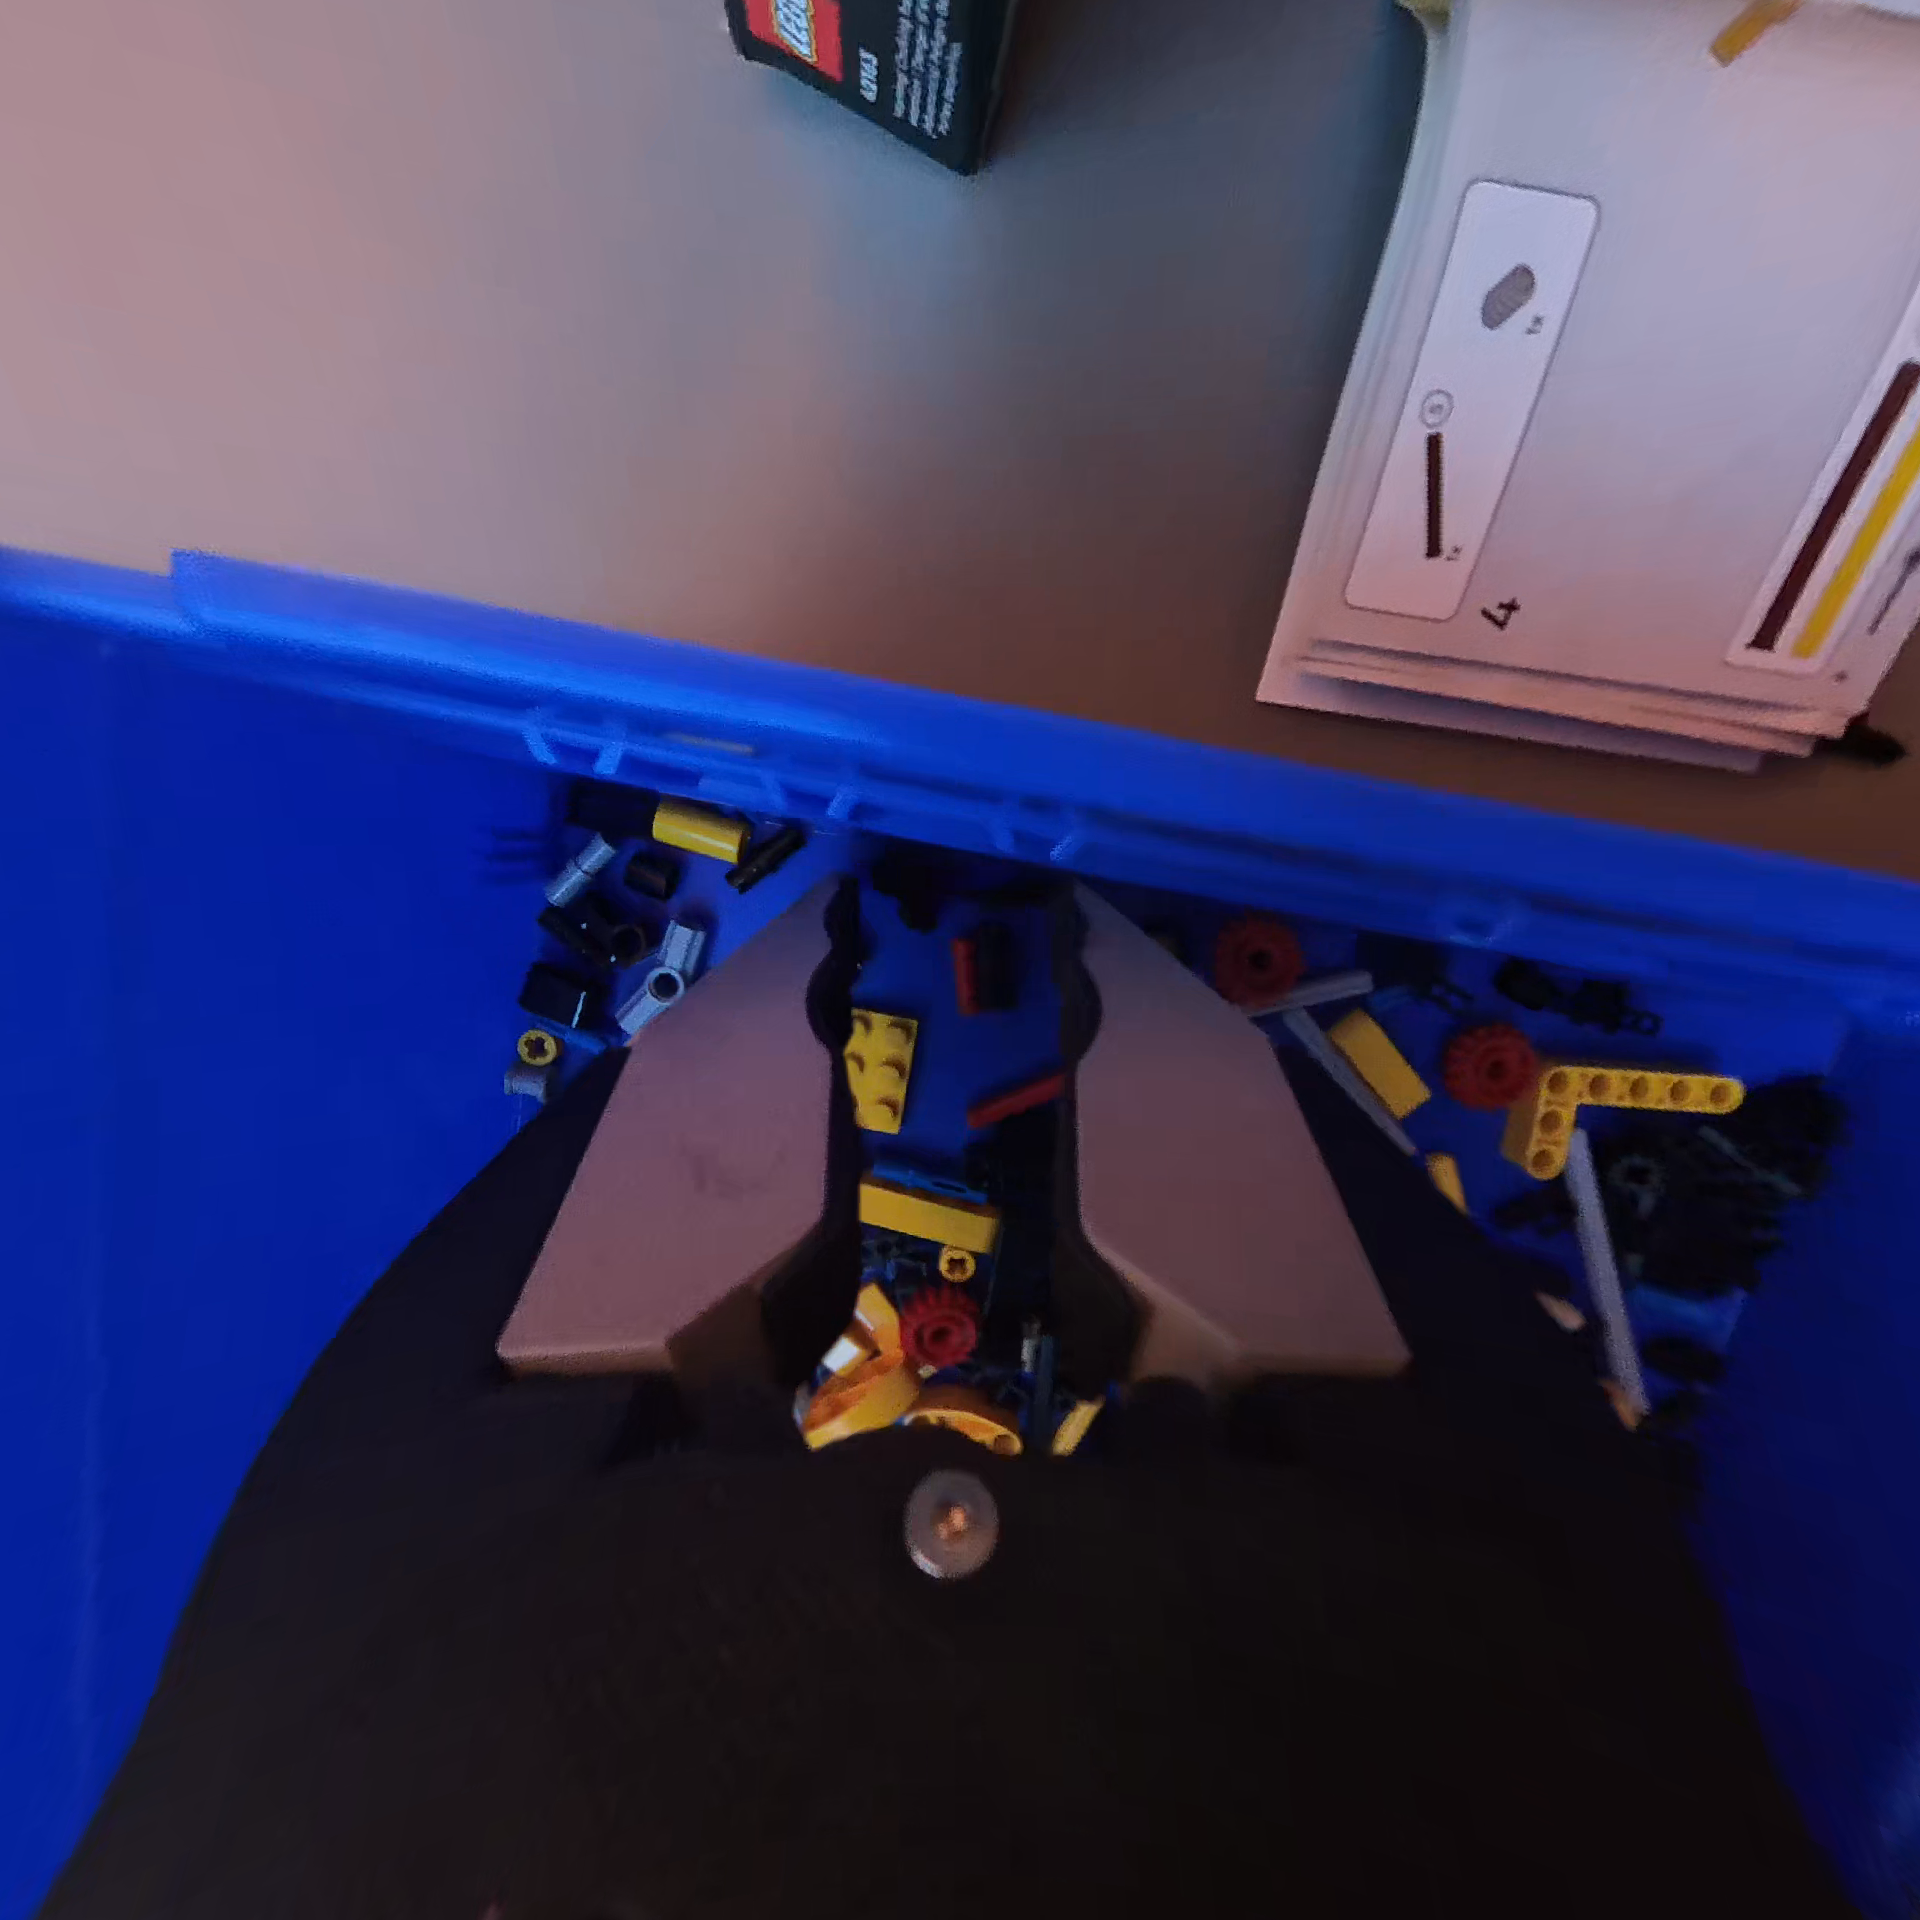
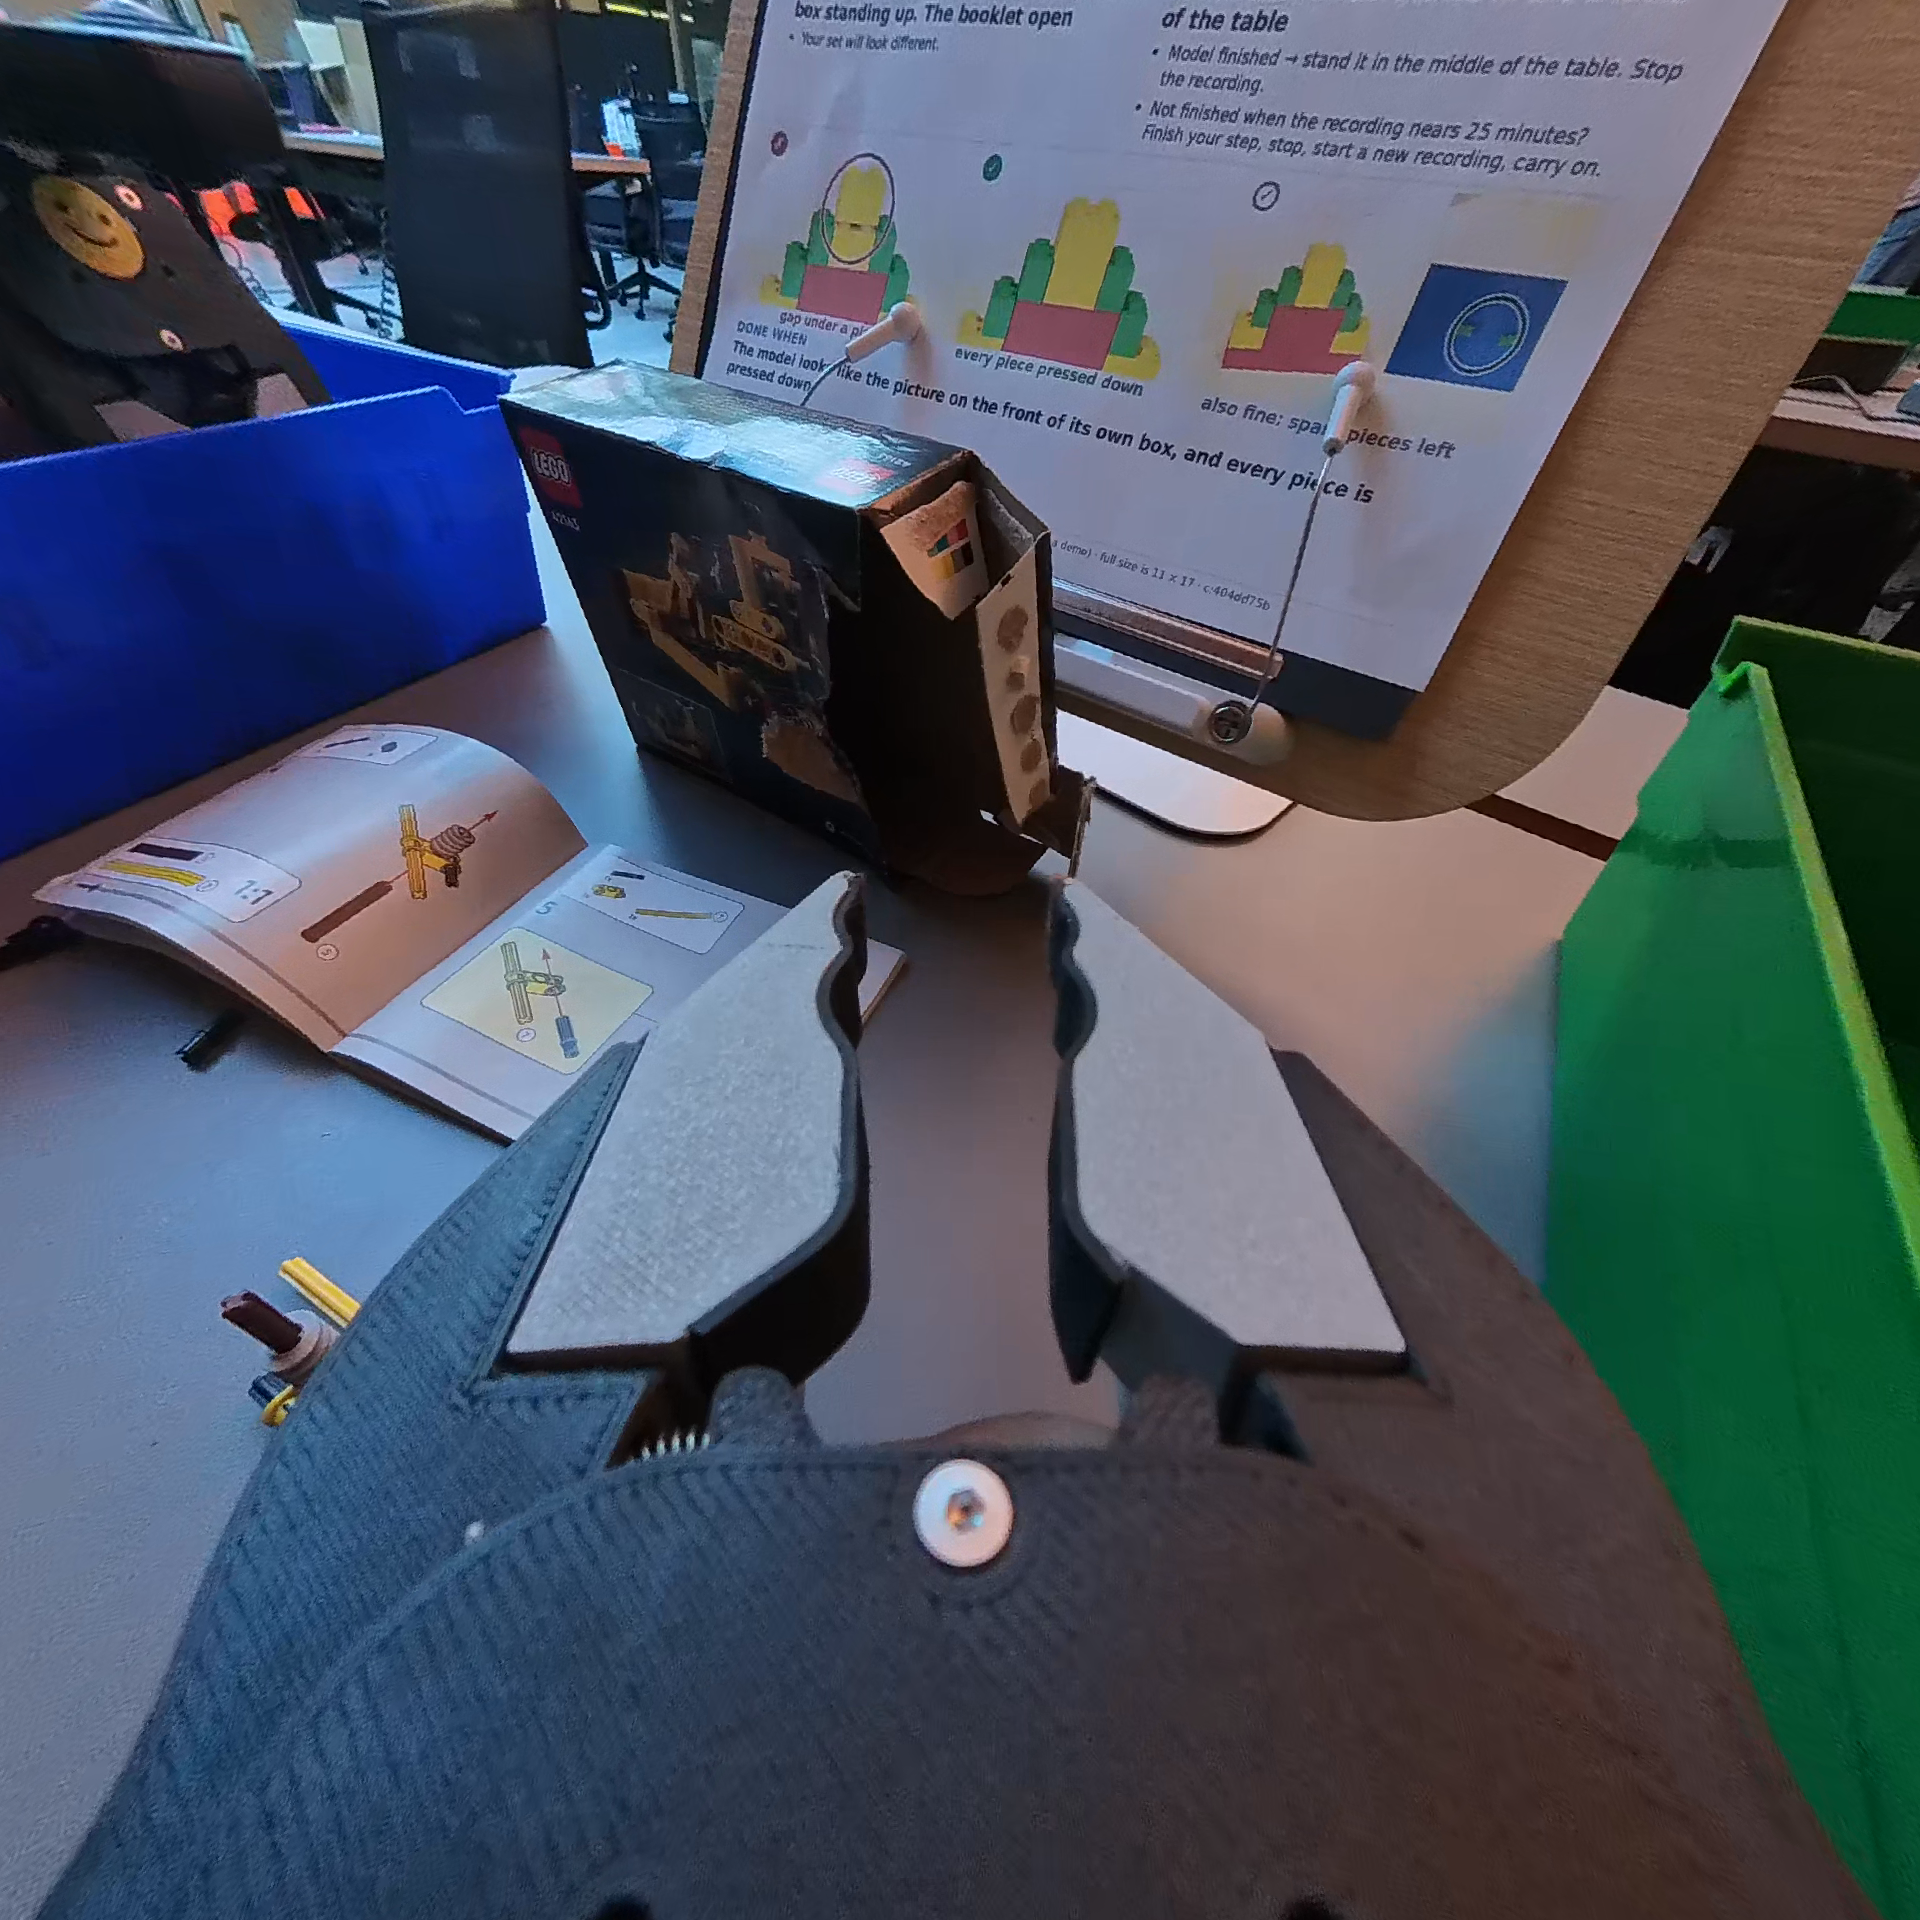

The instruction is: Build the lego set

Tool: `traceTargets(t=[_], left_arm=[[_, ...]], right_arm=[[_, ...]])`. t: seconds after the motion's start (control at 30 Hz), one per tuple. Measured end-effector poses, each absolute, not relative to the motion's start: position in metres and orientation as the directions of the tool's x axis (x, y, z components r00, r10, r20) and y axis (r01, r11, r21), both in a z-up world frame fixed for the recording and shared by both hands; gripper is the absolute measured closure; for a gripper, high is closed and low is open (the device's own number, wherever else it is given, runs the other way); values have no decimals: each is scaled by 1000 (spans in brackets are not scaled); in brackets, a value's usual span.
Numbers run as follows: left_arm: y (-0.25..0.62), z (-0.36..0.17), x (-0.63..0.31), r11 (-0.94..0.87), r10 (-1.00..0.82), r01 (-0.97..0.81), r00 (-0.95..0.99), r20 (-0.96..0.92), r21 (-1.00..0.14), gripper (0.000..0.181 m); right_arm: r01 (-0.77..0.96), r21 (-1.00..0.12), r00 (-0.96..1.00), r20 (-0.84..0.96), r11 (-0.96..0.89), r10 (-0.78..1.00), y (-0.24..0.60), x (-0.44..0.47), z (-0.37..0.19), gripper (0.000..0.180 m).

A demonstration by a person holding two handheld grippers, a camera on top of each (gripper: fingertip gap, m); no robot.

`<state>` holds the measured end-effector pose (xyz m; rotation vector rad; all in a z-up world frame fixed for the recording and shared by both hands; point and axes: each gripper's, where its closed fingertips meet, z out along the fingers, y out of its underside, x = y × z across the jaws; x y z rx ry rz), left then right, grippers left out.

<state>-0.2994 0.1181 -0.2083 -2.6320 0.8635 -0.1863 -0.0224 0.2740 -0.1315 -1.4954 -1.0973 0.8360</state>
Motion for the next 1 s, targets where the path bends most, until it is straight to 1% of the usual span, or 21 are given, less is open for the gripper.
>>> traceTargets(t=[0.03, 0.1, 0.17, 0.37, 0.4, 0.47, 0.63, 0.87, 1.0], left_arm=[[117, -209, -300, -729, -615, -569, 789, -1, -381, 146], [113, -209, -295, -668, -679, -628, 734, -18, -399, 154], [114, -208, -295, -629, -703, -659, 708, -60, -412, 154], [101, -208, -295, -580, -763, -717, 645, -51, -387, 155], [99, -208, -297, -579, -766, -721, 641, -49, -381, 155], [94, -209, -297, -586, -768, -717, 640, -24, -378, 148], [89, -209, -295, -567, -786, -729, 619, -14, -382, 149], [85, -209, -289, -541, -810, -752, 586, -7, -377, 163], [85, -204, -287, -519, -817, -762, 575, -37, -387, 164]], right_arm=[[206, -978, 334, 45, -26, 942, 274, -22, -131, 148], [203, -979, 333, 42, -28, 942, 274, -22, -131, 148], [202, -979, 333, 39, -31, 942, 274, -22, -131, 148], [204, -978, 330, 41, -30, 943, 274, -22, -131, 148], [205, -978, 331, 41, -29, 943, 273, -22, -132, 148], [205, -978, 330, 41, -29, 943, 273, -22, -132, 148], [209, -977, 327, 40, -31, 944, 273, -23, -132, 148], [206, -978, 325, 39, -30, 945, 273, -22, -132, 148], [208, -978, 322, 40, -29, 946, 272, -23, -132, 148]])
